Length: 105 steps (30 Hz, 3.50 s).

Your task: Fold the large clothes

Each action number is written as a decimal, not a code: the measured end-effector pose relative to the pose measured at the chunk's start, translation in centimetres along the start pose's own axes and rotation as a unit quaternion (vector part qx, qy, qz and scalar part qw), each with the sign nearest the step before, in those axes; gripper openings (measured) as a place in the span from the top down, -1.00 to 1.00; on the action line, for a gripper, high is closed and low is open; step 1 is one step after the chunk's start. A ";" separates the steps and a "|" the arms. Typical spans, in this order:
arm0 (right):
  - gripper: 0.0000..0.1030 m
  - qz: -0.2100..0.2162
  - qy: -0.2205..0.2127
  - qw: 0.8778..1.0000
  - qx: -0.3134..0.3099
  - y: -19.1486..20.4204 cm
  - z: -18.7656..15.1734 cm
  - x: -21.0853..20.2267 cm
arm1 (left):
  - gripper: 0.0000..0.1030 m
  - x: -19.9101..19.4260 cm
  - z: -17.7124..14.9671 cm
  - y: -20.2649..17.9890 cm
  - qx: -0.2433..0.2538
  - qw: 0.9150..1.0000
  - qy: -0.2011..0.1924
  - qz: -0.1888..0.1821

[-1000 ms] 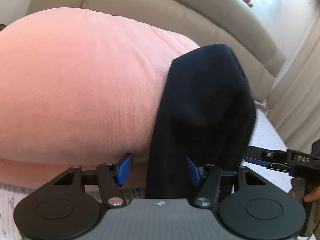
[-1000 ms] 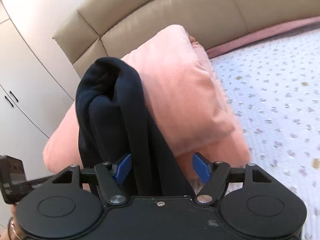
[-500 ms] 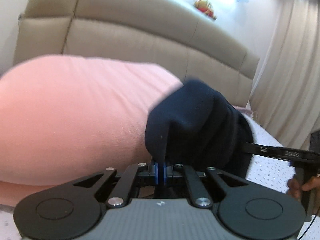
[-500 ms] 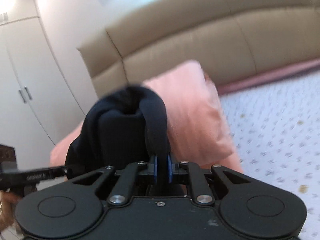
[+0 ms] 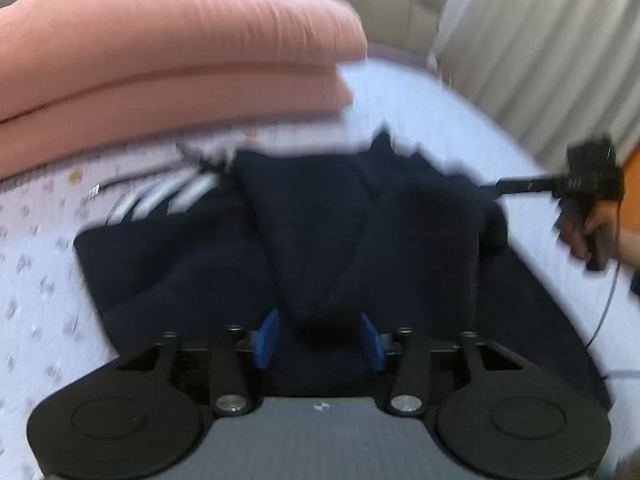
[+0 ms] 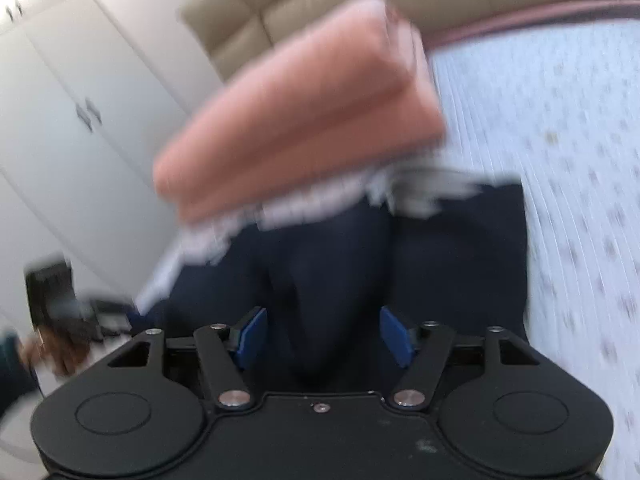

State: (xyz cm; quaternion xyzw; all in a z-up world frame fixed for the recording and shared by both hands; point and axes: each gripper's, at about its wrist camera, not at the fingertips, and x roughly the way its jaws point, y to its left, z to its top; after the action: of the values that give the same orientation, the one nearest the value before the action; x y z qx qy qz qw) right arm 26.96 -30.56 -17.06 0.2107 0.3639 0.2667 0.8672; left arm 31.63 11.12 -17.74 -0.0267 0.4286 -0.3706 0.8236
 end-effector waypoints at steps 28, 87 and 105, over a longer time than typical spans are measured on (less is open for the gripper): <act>-0.86 0.023 0.170 0.931 -0.321 10.1 -6.0 -0.6 | 0.59 -0.6 -3.1 -10.1 0.238 0.971 -0.006 0.013; -0.86 -0.155 0.055 0.983 0.081 0.7 -20.1 -15.7 | -0.34 -10.2 -24.2 -9.8 -0.275 0.961 -0.012 0.037; -0.81 -0.133 0.058 0.979 0.143 -0.2 -26.6 -20.7 | -0.21 -9.3 -29.2 -13.9 -0.306 0.952 0.031 -0.003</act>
State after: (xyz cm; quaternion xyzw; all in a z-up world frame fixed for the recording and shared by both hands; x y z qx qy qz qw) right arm -5.05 -38.93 -23.65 0.2666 0.4732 0.1055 0.8330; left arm -1.01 14.90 -24.76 -0.2671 0.5466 -0.2245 0.7612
